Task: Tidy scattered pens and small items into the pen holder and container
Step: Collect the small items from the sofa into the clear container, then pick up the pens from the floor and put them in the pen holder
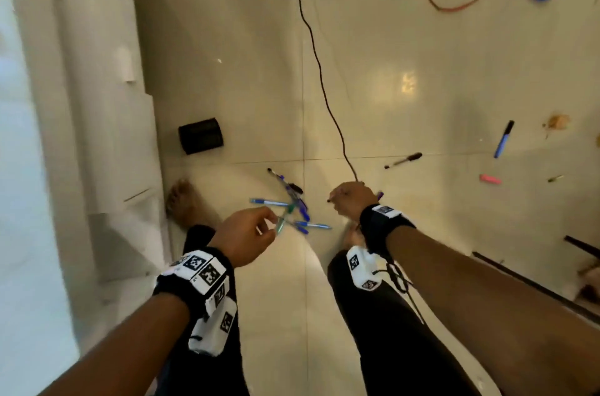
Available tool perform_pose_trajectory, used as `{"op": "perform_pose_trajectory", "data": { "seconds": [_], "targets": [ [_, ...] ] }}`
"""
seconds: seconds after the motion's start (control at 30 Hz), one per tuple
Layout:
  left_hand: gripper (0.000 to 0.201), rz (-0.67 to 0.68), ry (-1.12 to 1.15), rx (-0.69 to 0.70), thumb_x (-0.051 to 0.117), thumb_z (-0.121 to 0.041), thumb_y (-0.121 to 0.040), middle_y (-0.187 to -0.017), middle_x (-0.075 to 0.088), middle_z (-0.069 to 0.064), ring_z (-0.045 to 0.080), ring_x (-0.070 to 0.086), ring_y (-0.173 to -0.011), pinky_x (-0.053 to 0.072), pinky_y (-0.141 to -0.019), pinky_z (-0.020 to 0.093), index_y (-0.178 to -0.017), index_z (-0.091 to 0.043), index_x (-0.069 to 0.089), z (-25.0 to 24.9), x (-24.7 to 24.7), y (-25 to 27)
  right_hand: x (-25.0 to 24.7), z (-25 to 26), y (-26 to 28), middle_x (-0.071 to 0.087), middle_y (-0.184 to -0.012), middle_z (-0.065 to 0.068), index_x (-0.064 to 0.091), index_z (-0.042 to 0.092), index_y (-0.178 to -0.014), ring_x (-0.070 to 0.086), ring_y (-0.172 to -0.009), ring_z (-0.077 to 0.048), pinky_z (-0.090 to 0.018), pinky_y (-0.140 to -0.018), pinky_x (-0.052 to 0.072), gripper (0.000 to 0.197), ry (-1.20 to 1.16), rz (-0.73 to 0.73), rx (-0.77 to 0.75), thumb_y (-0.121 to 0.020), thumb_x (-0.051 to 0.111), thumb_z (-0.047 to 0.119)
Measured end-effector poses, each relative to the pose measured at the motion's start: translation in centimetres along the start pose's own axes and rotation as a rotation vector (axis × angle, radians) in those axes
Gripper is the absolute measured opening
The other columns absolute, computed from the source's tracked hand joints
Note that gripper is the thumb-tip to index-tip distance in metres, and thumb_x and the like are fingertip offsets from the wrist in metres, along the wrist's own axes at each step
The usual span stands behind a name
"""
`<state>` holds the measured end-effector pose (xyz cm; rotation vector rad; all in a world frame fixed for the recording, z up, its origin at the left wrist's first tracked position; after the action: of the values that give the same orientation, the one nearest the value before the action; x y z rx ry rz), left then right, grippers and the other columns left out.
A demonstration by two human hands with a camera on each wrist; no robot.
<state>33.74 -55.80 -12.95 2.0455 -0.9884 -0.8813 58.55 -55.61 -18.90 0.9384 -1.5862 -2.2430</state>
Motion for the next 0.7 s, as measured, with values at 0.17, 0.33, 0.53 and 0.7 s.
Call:
{"op": "perform_pose_trajectory", "data": {
  "seconds": [0.17, 0.33, 0.53, 0.7],
  "targets": [
    [0.028, -0.050, -0.016, -0.059, 0.069, -0.015, -0.081, -0.093, 0.065, -0.002, 0.019, 0.063, -0.089, 0.050, -0.084, 0.030, -0.108, -0.023, 0.065, 2.2, 8.9, -9.1, 5.3, -7.3, -6.6, 0.071, -0.108, -0.003, 0.071, 0.025, -0.098, 0.063, -0.105, -0.024, -0.024, -0.085, 0.046, 0.015, 0.147, 0.071, -0.091, -0.085, 0.065, 0.027],
    [0.060, -0.114, -0.272, -0.121, 0.076, -0.011, -0.069, -0.120, 0.057, 0.012, 0.034, 0.055, -0.110, 0.044, -0.093, 0.040, -0.126, -0.020, 0.058, 6.3, 12.2, -17.2, 10.6, -13.0, -11.6, 0.061, -0.121, -0.007, 0.060, 0.021, -0.120, 0.058, -0.110, -0.026, -0.026, -0.084, 0.042, 0.038, 0.211, 0.098, -0.105, -0.083, 0.068, 0.021],
    [0.106, -0.066, -0.721, -0.058, 0.081, -0.015, -0.065, -0.155, 0.025, 0.003, 0.030, 0.022, -0.141, 0.039, -0.102, 0.052, -0.150, -0.033, 0.021, 8.2, 13.0, -24.2, 14.5, -16.4, -15.9, 0.044, -0.121, -0.007, 0.045, 0.021, -0.122, 0.046, -0.109, -0.030, -0.047, -0.080, 0.044, 0.052, 0.538, -0.023, -0.272, -0.077, 0.069, 0.011],
    [0.116, -0.127, -0.925, 0.089, 0.088, -0.021, -0.051, -0.142, 0.029, 0.010, 0.035, 0.027, -0.131, 0.036, -0.099, 0.054, -0.147, -0.031, 0.024, 9.3, 14.7, -26.9, 17.3, -16.7, -18.2, 0.054, -0.114, -0.006, 0.054, 0.019, -0.117, 0.056, -0.097, -0.029, -0.040, -0.077, 0.048, 0.040, 0.680, -0.004, -0.491, -0.080, 0.068, 0.012]
  ]
}}
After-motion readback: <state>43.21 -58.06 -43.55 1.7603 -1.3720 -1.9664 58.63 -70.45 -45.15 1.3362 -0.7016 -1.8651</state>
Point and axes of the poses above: each hand's wrist, its own y-axis away from the middle knuckle, its own x-axis out of the palm, z = x × y, the point moved 6 cm from there along -y, towards the middle knuckle
